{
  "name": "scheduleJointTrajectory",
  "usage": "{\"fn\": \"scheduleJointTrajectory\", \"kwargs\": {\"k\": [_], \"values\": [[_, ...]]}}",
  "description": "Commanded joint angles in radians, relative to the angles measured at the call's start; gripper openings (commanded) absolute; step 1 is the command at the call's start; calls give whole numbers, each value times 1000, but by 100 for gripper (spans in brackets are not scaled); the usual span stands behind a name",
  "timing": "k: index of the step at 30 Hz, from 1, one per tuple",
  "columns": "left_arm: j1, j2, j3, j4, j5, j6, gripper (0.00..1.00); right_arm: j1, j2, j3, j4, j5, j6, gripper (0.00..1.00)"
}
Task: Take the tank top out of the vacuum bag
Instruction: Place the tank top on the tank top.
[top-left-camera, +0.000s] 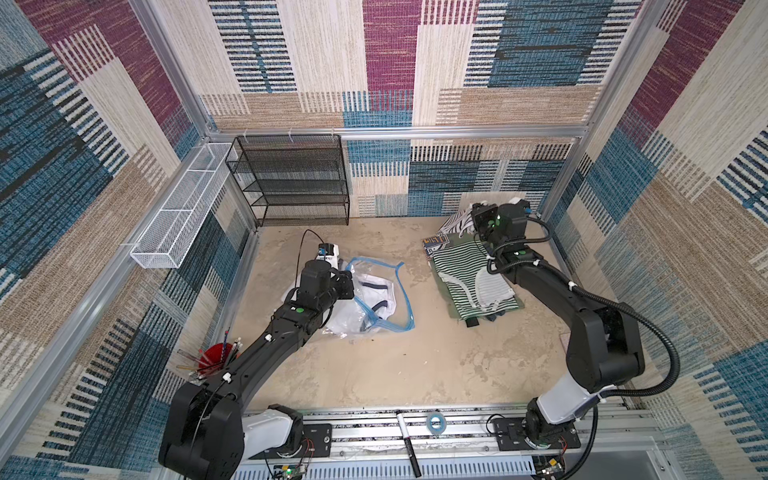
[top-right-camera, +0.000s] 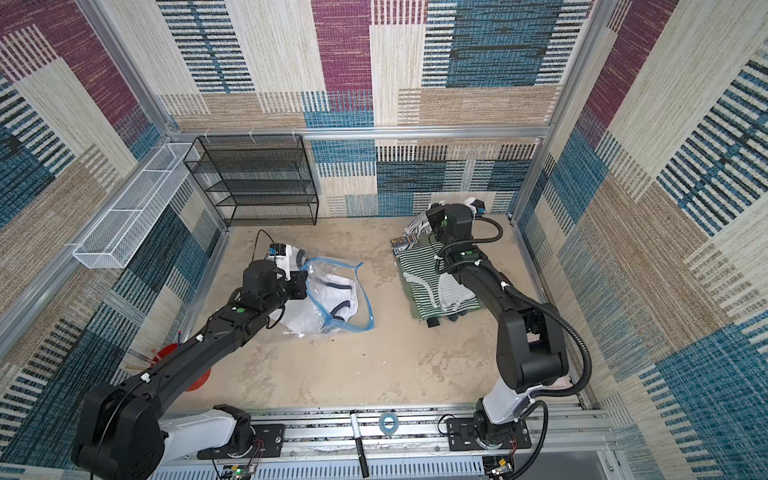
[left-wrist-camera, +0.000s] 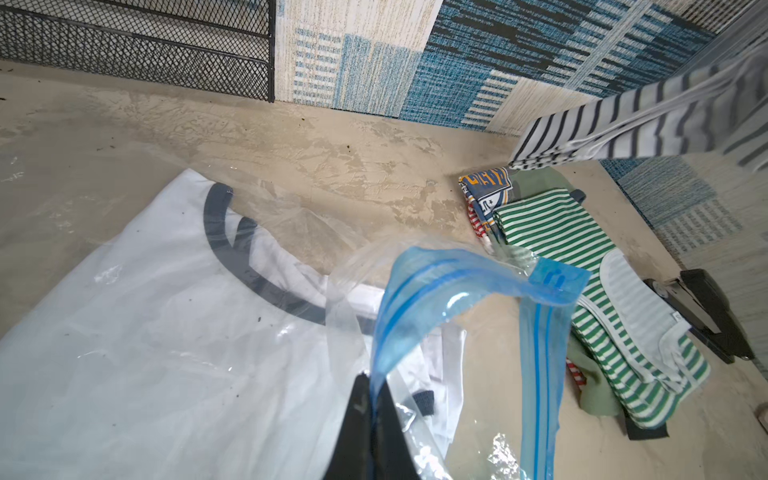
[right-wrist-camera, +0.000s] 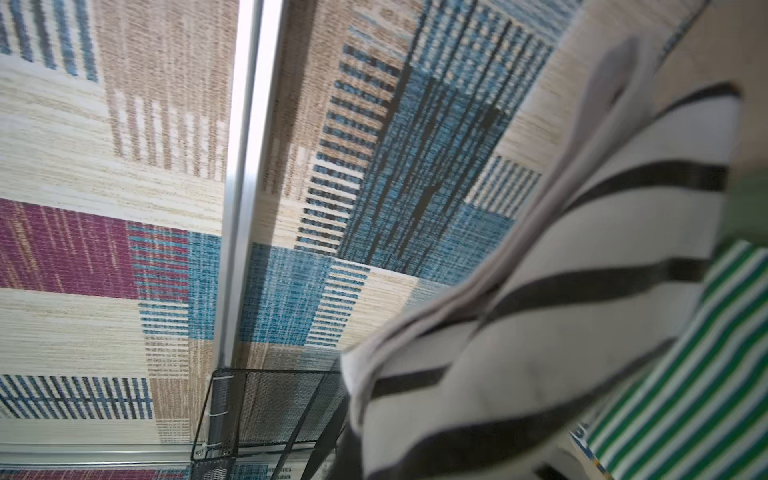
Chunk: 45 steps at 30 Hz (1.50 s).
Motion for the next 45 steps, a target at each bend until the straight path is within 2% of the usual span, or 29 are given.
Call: {"fn": "scheduleJointTrajectory", "kwargs": {"k": [1, 6, 17, 25, 31, 33, 35, 38, 41, 43, 45], "values": [[1, -6, -16, 51, 31, 2, 0, 16, -49, -190, 30, -2, 151, 0], [0, -26, -22, 53, 47, -3, 0, 60, -103, -384, -4, 15, 212, 0], [1, -62, -46, 56, 51, -17, 0, 61, -191, -414, -70, 50, 184, 0], [1, -68, -46, 73, 63, -33, 0, 61, -280, -441, -87, -8, 234, 0], [1, -73, -65, 93, 92, -65, 0, 59, -351, -546, -84, -13, 281, 0], [1, -76, -72, 107, 104, -76, 0, 53, -368, -591, -60, -4, 255, 0], [1, -74, -74, 107, 116, -85, 0, 27, -371, -624, -43, -41, 213, 6], [1, -64, -50, 58, 113, -82, 0, -16, -343, -611, -46, -155, 106, 26], [0, -43, -11, -8, 109, -69, 0, -16, -334, -588, -139, -174, 18, 59], [1, -39, -2, -25, 106, -67, 0, -17, -363, -616, -178, -156, 2, 75], [0, -44, -6, -17, 106, -66, 0, -17, -412, -649, -210, -133, -10, 79]]}}
